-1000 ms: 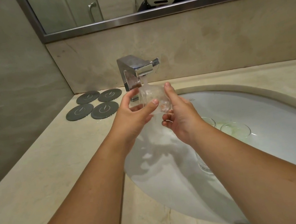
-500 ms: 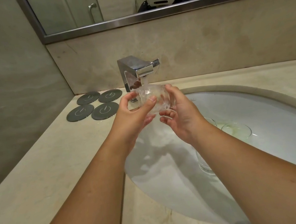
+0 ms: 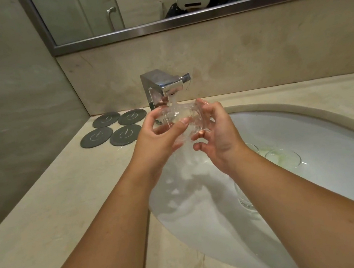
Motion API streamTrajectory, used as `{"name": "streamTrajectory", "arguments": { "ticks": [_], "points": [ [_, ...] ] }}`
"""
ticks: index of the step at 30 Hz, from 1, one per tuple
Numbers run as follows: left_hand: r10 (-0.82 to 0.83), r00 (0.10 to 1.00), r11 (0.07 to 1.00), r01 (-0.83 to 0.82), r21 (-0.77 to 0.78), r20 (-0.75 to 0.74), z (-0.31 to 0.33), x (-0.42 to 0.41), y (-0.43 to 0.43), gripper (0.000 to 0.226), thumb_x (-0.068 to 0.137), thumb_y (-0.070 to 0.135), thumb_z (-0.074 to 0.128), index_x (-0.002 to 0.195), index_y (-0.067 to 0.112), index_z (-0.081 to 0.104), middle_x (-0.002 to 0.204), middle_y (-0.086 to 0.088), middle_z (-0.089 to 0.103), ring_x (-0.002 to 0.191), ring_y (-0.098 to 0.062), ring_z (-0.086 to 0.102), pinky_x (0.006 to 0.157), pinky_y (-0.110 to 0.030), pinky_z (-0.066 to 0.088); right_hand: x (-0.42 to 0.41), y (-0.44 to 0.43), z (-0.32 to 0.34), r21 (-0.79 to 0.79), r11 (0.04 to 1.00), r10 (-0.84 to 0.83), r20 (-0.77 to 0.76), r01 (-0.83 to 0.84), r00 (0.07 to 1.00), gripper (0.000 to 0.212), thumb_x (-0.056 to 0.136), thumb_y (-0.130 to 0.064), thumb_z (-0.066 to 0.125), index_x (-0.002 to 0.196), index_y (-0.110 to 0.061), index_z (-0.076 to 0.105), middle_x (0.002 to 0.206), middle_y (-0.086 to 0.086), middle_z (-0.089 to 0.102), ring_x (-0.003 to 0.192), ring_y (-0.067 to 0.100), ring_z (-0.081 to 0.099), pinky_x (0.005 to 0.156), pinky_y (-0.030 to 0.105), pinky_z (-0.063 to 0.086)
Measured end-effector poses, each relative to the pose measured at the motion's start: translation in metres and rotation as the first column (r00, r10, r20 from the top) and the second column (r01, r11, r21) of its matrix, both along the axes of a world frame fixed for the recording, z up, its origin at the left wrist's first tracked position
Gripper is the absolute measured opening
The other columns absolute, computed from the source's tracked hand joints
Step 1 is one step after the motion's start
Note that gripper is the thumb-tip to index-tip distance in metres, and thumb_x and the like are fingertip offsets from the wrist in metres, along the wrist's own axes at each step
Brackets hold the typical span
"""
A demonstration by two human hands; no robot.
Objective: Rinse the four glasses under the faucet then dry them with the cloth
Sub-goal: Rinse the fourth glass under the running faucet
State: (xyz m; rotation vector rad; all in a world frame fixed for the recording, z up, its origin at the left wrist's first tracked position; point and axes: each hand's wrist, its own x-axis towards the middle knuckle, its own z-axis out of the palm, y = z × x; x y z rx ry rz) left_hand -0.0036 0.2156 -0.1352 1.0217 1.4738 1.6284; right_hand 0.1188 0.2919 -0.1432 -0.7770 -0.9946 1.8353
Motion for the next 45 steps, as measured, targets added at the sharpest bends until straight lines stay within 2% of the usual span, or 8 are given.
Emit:
{"name": "streamTrajectory", "arguments": {
  "ticks": [7,11,16,22,28,37,41,45],
  "points": [
    [-0.084,0.995,0.996,0.085,-0.010,0.051,0.000,0.004,-0.002,0.069,0.077,0.033,0.092,0.135,0.042,0.056,0.129,-0.011,0.073,0.115,-0.020,0.075,0.091,-0.031,0.062,-0.001,0.000,-0.002,0.034,0.996,-0.076,-0.026,0.077,0.997,0.042,0.093,-0.014,0.054,0.121,-0.039,0.074,0.100,0.002,0.067,0.063,0.014,0.045,0.054,0.030,0.039],
    [-0.101,0.995,0.995,0.100,0.012,0.011,-0.001,0.003,-0.002,0.074,0.078,0.020,0.095,0.134,0.046,0.054,0.120,-0.006,0.075,0.109,-0.023,0.076,0.094,-0.033,0.062,0.000,0.002,-0.004,0.057,0.995,-0.077,-0.001,0.077,0.997,0.035,0.096,-0.029,0.066,0.127,-0.041,0.072,0.116,0.001,0.071,0.060,0.012,0.049,0.053,0.029,0.041],
    [-0.058,0.996,0.998,0.057,0.009,0.069,0.004,0.005,-0.003,0.076,0.070,0.041,0.095,0.134,0.040,0.053,0.128,-0.012,0.074,0.105,-0.024,0.080,0.097,-0.036,0.062,-0.001,0.000,-0.003,0.063,0.997,-0.049,0.023,0.048,0.999,0.037,0.095,-0.048,0.071,0.132,-0.043,0.069,0.125,-0.005,0.070,0.068,0.014,0.054,0.056,0.030,0.043],
    [-0.030,0.991,0.999,0.033,-0.014,0.130,0.002,0.002,-0.001,0.048,0.089,0.029,0.084,0.124,0.039,0.054,0.123,-0.004,0.077,0.094,-0.023,0.080,0.089,-0.031,0.063,-0.002,0.001,-0.002,0.051,0.998,-0.042,-0.019,0.043,0.999,0.047,0.095,-0.016,0.060,0.134,-0.043,0.066,0.108,-0.002,0.070,0.064,0.015,0.053,0.056,0.030,0.040],
    [-0.103,0.992,0.993,0.107,-0.054,0.071,-0.003,0.002,-0.001,0.107,0.070,0.034,0.100,0.154,0.045,0.036,0.135,-0.004,0.070,0.119,-0.016,0.072,0.105,-0.036,0.057,-0.004,0.005,-0.007,-0.004,0.995,-0.103,-0.036,0.103,0.994,0.049,0.094,-0.021,0.075,0.139,-0.033,0.063,0.113,0.007,0.070,0.054,0.014,0.048,0.053,0.029,0.042],
    [-0.060,0.998,0.997,0.060,-0.043,0.003,-0.005,-0.001,0.002,0.050,0.092,0.025,0.084,0.134,0.036,0.060,0.121,-0.006,0.079,0.117,-0.021,0.075,0.097,-0.037,0.061,-0.006,0.009,-0.013,-0.024,0.996,-0.083,0.084,0.085,0.993,0.053,0.088,-0.057,0.078,0.130,-0.027,0.069,0.102,0.002,0.072,0.060,0.013,0.051,0.052,0.029,0.043],
    [-0.023,0.998,0.997,0.027,-0.071,0.061,-0.006,0.000,0.004,0.049,0.091,0.032,0.085,0.134,0.031,0.061,0.116,-0.007,0.080,0.099,-0.019,0.076,0.095,-0.037,0.064,-0.006,0.012,-0.014,-0.024,1.000,-0.012,0.047,0.013,0.999,0.023,0.091,-0.035,0.068,0.108,-0.021,0.075,0.089,0.002,0.064,0.058,0.013,0.048,0.052,0.029,0.041],
    [-0.034,0.996,0.993,0.043,-0.111,0.079,-0.005,0.000,0.005,0.054,0.093,0.035,0.083,0.140,0.029,0.057,0.124,-0.011,0.078,0.087,-0.019,0.074,0.091,-0.032,0.065,-0.009,0.016,-0.020,-0.024,0.999,-0.043,0.041,0.044,0.998,0.066,0.081,-0.026,0.075,0.145,-0.017,0.061,0.108,0.006,0.066,0.053,0.012,0.048,0.048,0.028,0.042]
  ]
}}
